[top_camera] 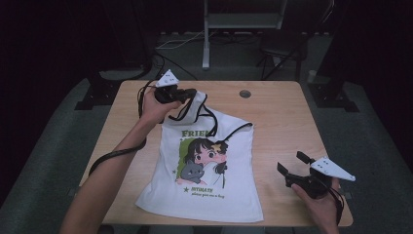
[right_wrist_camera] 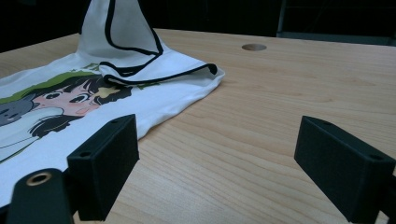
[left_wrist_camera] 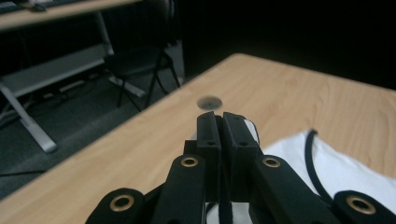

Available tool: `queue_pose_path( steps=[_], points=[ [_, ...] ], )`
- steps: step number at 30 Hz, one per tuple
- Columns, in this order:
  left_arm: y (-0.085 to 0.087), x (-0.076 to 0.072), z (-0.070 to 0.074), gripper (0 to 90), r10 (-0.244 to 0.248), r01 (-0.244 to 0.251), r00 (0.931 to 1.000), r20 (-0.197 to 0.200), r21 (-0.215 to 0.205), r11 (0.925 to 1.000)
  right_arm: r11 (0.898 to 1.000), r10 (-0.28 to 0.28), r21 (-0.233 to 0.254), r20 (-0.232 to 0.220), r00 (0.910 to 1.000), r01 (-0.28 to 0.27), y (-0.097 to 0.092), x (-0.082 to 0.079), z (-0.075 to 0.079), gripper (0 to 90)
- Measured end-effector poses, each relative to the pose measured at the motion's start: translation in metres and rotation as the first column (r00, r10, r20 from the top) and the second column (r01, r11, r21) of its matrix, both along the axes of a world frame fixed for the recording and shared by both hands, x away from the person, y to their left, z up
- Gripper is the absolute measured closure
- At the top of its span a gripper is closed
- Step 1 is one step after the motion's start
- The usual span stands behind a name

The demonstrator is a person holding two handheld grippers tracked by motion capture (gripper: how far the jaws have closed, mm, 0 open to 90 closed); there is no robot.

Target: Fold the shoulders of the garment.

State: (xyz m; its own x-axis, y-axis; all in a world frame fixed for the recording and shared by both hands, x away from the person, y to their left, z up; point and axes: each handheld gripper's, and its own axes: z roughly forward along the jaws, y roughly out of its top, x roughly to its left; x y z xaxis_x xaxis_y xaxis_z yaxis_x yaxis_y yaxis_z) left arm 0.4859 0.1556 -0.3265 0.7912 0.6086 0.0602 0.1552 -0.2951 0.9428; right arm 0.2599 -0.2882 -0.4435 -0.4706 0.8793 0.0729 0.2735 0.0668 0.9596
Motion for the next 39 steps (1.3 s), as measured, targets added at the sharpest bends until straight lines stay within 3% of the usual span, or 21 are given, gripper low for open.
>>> queue_pose_path(
  steps=[2,5,11,16,22,26,30,35,39],
  points=[
    [0.002,0.0,0.004,86.4,0.0,0.0,1.0,0.0,-0.019,0.9998,1.0,0.0,0.0,0.0,1.0,0.0,0.0,0.0,0.0,13.4],
    [0.004,-0.001,0.005,86.3,-0.024,0.023,0.9997,-0.009,-0.011,0.9997,1.0,0.002,-0.002,0.0,1.0,-0.002,0.0,0.0,0.0,13.4],
    [0.007,-0.008,-0.001,86.3,-0.114,0.118,0.9923,-0.048,0.071,0.9905,1.0,0.001,0.002,-0.003,1.0,-0.001,0.0,0.0,0.0,13.4],
    [0.002,-0.023,-0.012,86.3,-0.205,0.214,0.9757,-0.078,0.146,0.9658,1.0,0.0,0.003,-0.002,1.0,0.0,0.0,0.0,0.0,13.4],
    [0.0,-0.037,-0.032,86.2,-0.262,0.284,0.9574,-0.121,0.228,0.9313,1.0,0.002,-0.001,0.0,1.0,-0.002,0.0,0.0,0.0,13.4],
    [0.0,-0.046,-0.046,86.2,-0.304,0.337,0.9386,-0.163,0.251,0.9074,1.0,0.001,-0.003,0.0,1.0,-0.001,0.0,0.0,0.0,13.4],
    [-0.004,-0.053,-0.059,86.0,-0.326,0.371,0.9244,-0.197,0.273,0.8875,1.0,0.0,-0.004,-0.001,1.0,0.0,0.001,0.0,0.0,13.4],
    [-0.006,-0.057,-0.073,85.8,-0.34,0.402,0.9086,-0.242,0.289,0.8686,1.0,-0.001,-0.009,0.0,1.0,0.001,0.001,0.0,0.0,13.4],
    [-0.005,-0.057,-0.08,85.3,-0.32,0.394,0.9104,-0.263,0.319,0.8619,1.0,-0.001,-0.01,0.0,1.0,0.001,0.001,0.0,0.0,13.4]
  ],
)
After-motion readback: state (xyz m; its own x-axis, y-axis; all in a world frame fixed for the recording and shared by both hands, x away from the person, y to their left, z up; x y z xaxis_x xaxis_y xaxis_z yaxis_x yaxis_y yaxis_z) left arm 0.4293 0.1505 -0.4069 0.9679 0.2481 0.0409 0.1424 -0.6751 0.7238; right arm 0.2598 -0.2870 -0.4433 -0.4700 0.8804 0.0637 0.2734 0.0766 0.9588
